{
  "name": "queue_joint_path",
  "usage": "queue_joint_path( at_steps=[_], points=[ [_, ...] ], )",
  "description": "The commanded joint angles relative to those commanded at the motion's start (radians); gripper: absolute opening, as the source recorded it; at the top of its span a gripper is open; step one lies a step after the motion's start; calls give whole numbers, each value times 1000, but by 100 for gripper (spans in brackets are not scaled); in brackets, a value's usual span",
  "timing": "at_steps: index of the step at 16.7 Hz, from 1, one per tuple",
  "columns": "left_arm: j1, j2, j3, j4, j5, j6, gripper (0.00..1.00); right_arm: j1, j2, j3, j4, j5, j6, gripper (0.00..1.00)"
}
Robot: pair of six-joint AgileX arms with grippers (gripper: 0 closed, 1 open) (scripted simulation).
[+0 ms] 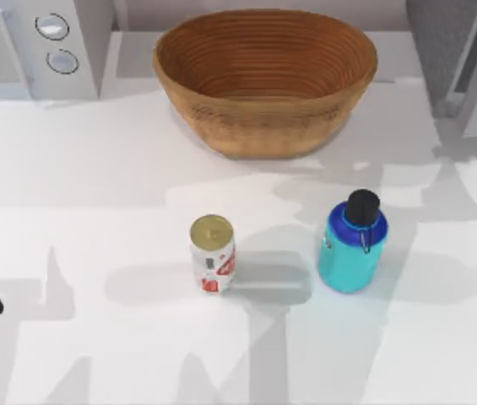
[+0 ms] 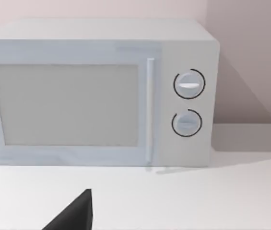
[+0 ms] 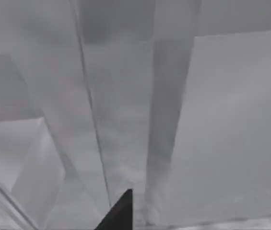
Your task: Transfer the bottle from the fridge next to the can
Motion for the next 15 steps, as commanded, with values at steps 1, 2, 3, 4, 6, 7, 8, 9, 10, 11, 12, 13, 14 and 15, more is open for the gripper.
queue_joint_path(
  at_steps=[1,2,3,4,6,7,8,9,10,11,12,13,14,15],
  points=[
    [0,0,0,0,0,0,100,1,-1,0,1,1,1,100],
    [0,0,0,0,0,0,100,1,-1,0,1,1,1,100],
    [0,0,0,0,0,0,100,1,-1,0,1,1,1,100],
    [0,0,0,0,0,0,100,-14,3,-4,-2,6,-3,100],
    [0,0,0,0,0,0,100,-15,16,12,-3,5,-2,100],
    [0,0,0,0,0,0,100,-14,34,35,-6,5,-1,100],
    [0,0,0,0,0,0,100,-14,58,68,-11,4,1,100],
    [0,0,0,0,0,0,100,-13,89,108,-17,3,2,100],
    [0,0,0,0,0,0,100,-12,123,151,-26,3,3,100],
    [0,0,0,0,0,0,100,-11,160,198,-35,4,3,100],
    [0,0,0,0,0,0,100,-11,198,245,-46,5,3,100],
    [0,0,0,0,0,0,100,-11,235,292,-57,7,3,100],
    [0,0,0,0,0,0,100,-11,270,335,-67,9,2,100],
    [0,0,0,0,0,0,100,-11,302,373,-76,10,2,100]
  ],
)
